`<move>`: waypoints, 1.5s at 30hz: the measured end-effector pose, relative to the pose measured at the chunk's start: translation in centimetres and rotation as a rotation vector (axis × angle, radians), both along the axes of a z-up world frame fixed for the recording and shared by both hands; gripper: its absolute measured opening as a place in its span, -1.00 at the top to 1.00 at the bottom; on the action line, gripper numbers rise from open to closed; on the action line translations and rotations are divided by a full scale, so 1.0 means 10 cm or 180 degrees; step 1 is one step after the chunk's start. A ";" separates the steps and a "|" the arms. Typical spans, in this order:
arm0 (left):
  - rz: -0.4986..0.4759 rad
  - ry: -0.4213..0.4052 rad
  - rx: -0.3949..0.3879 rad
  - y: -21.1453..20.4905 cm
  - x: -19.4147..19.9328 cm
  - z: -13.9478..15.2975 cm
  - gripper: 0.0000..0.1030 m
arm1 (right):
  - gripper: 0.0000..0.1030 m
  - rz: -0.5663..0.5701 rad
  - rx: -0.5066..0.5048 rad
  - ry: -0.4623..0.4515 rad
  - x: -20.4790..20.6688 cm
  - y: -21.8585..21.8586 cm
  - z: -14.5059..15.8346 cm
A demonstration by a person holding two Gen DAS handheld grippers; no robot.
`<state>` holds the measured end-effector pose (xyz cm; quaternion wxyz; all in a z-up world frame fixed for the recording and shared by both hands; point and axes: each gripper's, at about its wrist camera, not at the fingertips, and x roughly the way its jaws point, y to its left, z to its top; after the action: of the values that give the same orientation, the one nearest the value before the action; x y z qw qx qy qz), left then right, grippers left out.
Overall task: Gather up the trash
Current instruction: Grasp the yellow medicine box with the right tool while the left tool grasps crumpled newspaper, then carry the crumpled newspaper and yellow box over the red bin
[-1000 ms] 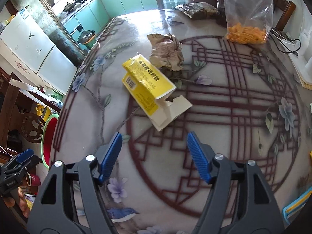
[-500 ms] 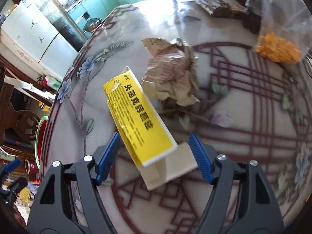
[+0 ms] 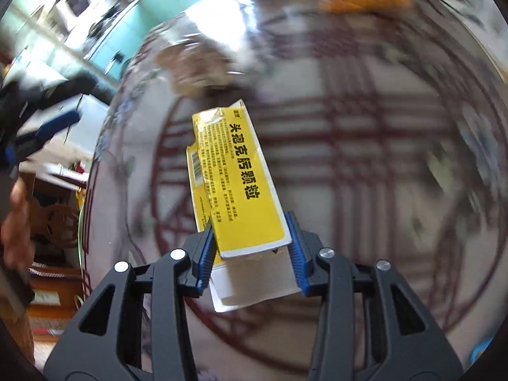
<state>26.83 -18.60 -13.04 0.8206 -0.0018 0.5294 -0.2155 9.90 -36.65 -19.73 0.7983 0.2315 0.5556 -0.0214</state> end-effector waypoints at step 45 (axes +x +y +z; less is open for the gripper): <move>0.0087 0.0183 0.0220 0.66 -0.70 -0.19 0.09 | -0.32 0.0061 -0.0580 -0.0194 -0.04 0.17 0.39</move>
<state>19.88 -12.05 -14.95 0.8074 0.0130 0.5598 -0.1857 9.45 -34.99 -15.84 0.8328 0.1531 0.5289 -0.0572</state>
